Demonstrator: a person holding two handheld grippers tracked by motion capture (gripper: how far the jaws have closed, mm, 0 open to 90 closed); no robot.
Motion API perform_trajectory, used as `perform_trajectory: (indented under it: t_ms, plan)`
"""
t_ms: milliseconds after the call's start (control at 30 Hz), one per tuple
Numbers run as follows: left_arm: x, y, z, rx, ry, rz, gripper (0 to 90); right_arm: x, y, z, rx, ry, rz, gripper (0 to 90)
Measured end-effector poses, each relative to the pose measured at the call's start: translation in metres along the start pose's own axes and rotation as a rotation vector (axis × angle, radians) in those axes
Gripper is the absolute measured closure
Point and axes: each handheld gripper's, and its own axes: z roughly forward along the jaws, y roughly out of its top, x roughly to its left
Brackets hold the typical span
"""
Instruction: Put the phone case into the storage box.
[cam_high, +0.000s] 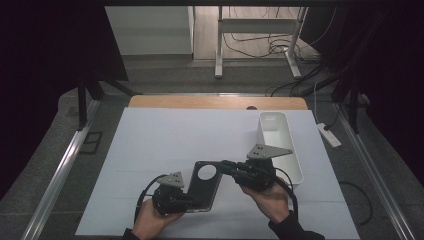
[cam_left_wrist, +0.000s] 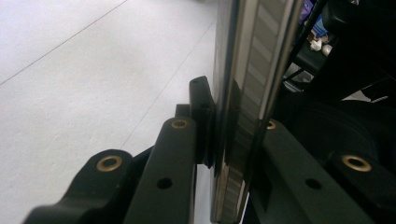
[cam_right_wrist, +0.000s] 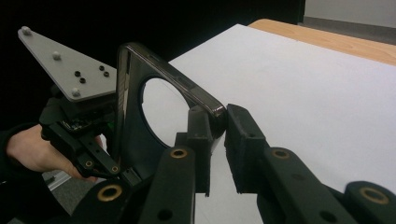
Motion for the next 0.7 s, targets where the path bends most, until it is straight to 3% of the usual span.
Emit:
perform_trajectory:
  t_ms: [367, 500, 700]
  plan:
    - [-0.0003, -0.0001, 0.0019, -0.012, -0.001, 0.019, 78.1, 0.0029, 0.0015, -0.0027, -0.016, -0.011, -0.012, 80.7]
    - [-0.0005, 0.0001, 0.0015, -0.016, -0.002, 0.026, 70.4, 0.0036, 0.002, -0.0032, -0.019, -0.01, -0.013, 80.8]
    - [-0.0025, 0.0008, 0.0017, -0.031, 0.001, 0.043, 50.4, 0.0036, 0.0026, -0.0037, -0.017, -0.01, -0.009, 80.9]
